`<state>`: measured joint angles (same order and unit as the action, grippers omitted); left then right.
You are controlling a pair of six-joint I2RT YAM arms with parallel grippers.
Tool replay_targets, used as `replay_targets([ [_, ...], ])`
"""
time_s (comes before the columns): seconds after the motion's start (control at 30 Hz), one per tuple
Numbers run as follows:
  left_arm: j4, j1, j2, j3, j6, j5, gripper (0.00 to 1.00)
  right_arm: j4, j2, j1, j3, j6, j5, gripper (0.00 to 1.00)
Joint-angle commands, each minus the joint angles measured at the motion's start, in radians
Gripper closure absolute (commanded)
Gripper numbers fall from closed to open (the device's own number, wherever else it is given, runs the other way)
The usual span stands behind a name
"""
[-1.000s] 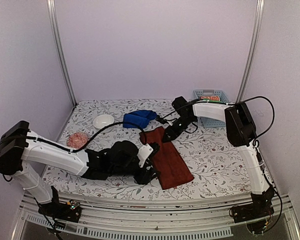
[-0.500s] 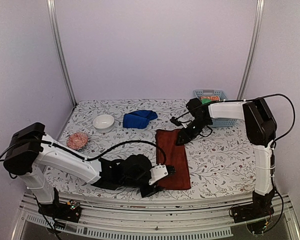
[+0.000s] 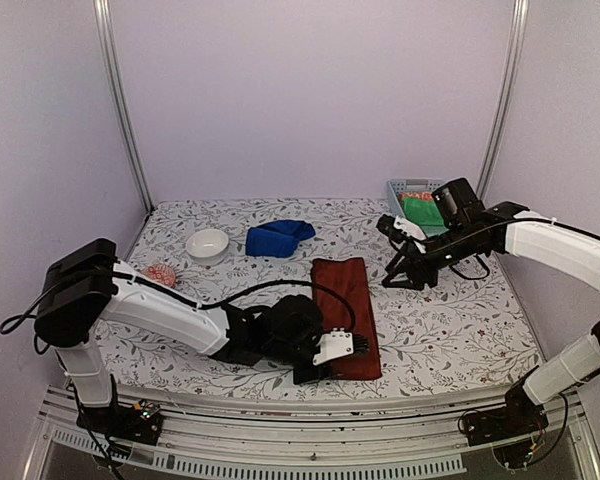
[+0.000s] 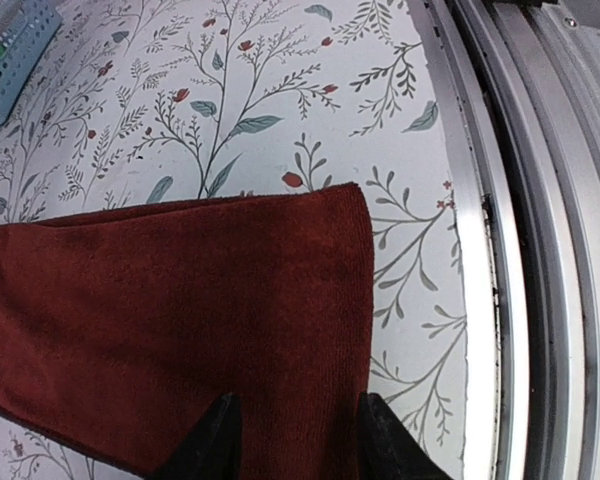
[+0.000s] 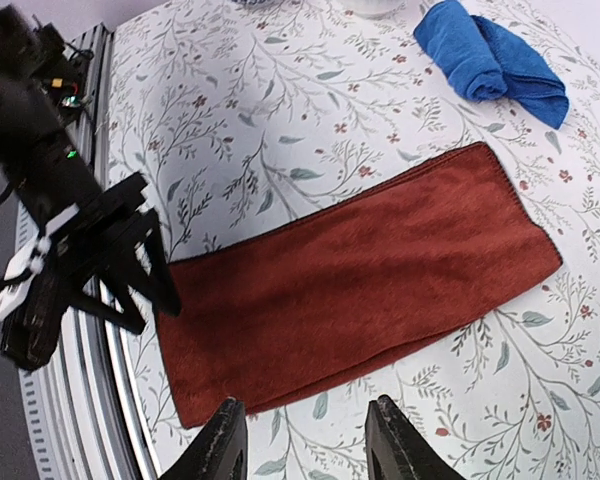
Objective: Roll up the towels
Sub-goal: Rotate the towel at the center of the board, then pick up the towel from the center of the board.
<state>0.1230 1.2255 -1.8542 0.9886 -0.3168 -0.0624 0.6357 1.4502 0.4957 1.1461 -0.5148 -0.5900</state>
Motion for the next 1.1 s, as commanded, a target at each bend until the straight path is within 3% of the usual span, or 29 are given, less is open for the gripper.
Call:
replay_targets([
  [0.0,-0.077,-0.039,-0.053,0.046,-0.028,-0.100,0.58,0.019,-0.101,-0.002,-0.109,-0.097,-0.027,0.59],
  [0.5,-0.092,-0.043,-0.176,0.060,-0.017,-0.104,0.56,-0.039,-0.171,0.074,-0.295,-0.136,0.074,0.61],
  [0.57,-0.079,-0.044,-0.182,0.049,-0.018,-0.090,0.59,-0.058,-0.179,0.093,-0.324,-0.140,0.099,0.61],
  [0.73,-0.071,-0.045,-0.179,0.028,0.005,-0.090,0.82,-0.040,-0.190,0.144,-0.360,-0.152,0.104,0.62],
  [1.07,-0.047,-0.100,-0.212,0.059,0.301,-0.439,0.96,-0.138,-0.179,0.342,-0.446,-0.209,0.187,0.57],
])
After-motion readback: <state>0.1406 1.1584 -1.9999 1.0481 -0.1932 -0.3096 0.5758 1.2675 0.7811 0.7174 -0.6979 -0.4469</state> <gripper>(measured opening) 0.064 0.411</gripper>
